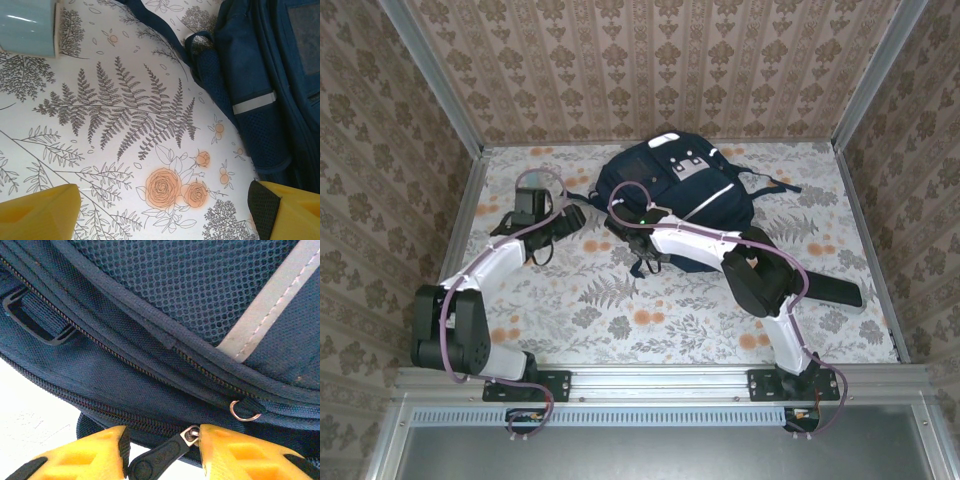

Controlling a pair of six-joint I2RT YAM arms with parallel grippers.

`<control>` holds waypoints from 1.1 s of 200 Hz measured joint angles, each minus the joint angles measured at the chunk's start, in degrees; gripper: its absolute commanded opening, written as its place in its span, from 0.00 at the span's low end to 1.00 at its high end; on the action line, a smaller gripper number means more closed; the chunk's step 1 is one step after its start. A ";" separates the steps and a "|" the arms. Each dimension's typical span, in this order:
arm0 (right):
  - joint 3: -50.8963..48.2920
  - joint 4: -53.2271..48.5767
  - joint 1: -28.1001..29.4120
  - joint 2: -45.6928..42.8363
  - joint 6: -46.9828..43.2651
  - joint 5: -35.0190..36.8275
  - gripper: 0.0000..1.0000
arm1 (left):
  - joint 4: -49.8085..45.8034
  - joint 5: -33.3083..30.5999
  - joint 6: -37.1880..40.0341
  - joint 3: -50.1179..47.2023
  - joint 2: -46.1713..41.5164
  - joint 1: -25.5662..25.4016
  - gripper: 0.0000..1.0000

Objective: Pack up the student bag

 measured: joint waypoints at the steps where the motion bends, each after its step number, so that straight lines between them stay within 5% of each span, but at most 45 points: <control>1: 0.02 -0.04 0.00 0.02 0.00 -0.02 0.42 | 0.00 0.02 0.00 -0.02 0.00 0.00 0.89; 37: 0.57 -1.18 0.00 0.63 -0.02 -0.24 0.37 | 0.46 0.26 -0.20 -0.37 -0.04 0.33 0.89; 83: 0.50 -2.93 0.00 0.74 -0.04 -0.28 0.18 | 0.85 1.95 -0.72 -0.37 -0.04 0.35 0.89; 133: -1.18 -3.37 0.00 -0.50 -0.57 -1.11 0.00 | 5.92 10.23 -4.42 -2.45 0.70 0.28 0.83; 220: -12.44 9.40 -1.38 -10.45 -8.55 -11.93 0.00 | 25.86 23.67 -17.25 -4.83 14.53 -7.23 0.67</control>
